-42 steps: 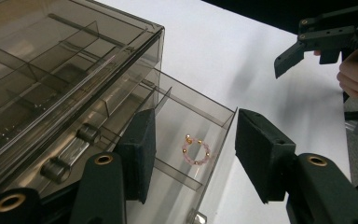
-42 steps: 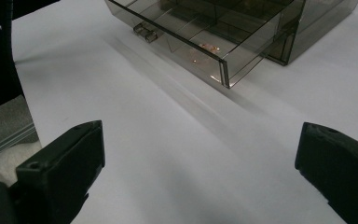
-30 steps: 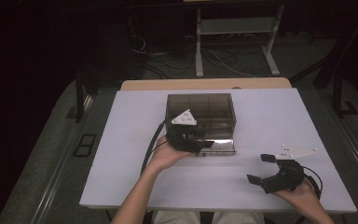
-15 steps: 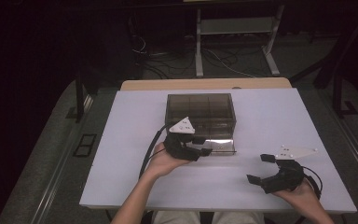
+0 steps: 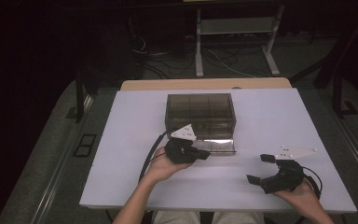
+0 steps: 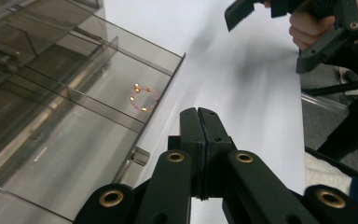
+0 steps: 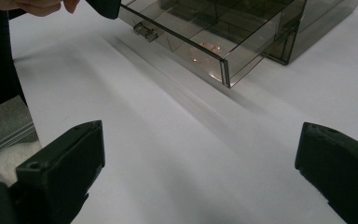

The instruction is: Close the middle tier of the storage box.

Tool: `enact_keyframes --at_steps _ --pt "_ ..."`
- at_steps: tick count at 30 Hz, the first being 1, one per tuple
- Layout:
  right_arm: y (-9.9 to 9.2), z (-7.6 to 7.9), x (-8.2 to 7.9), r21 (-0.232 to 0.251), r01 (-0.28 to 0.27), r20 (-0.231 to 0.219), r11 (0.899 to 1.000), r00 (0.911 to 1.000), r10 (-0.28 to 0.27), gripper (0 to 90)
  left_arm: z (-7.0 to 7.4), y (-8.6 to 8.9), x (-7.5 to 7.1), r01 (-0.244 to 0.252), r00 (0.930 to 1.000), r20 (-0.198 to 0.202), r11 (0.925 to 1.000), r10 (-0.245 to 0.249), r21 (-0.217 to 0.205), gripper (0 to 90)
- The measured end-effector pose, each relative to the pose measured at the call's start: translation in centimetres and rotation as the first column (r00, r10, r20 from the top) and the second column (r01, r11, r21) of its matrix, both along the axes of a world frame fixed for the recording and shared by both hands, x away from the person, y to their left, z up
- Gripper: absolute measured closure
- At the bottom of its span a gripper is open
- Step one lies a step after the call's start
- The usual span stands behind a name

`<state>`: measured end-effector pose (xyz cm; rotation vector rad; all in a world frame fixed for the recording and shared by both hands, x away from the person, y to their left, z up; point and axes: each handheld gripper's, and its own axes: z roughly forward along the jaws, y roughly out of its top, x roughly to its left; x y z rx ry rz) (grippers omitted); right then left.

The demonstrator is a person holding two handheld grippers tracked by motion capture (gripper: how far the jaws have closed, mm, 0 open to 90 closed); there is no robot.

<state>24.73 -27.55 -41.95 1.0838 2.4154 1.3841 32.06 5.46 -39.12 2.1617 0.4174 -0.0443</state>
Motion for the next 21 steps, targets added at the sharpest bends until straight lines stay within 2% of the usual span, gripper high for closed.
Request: enact_keyframes --at_steps 8,16,17,21 --pt "0.0 0.0 0.0 0.0 -0.001 0.0 1.0 1.0 0.001 0.9 -0.8 -0.3 -0.2 0.004 0.9999 -0.01 0.9998 -0.004 0.022 89.0" --pt "0.0 0.0 0.0 0.0 -0.002 -0.001 1.0 1.0 0.002 0.9 -2.0 -0.5 -0.4 -0.001 1.0 -0.006 0.9974 0.001 0.072 89.0" --pt "0.0 0.0 0.0 0.0 -0.002 0.0 1.0 1.0 0.002 0.9 -2.1 -0.6 -0.5 -0.007 0.9999 -0.012 0.9977 0.007 0.067 88.9" --pt "0.0 0.0 0.0 -0.002 -0.005 -0.001 1.0 1.0 0.005 0.9 -2.4 -0.9 -0.6 -0.002 1.0 -0.001 0.9951 0.002 0.098 88.9"
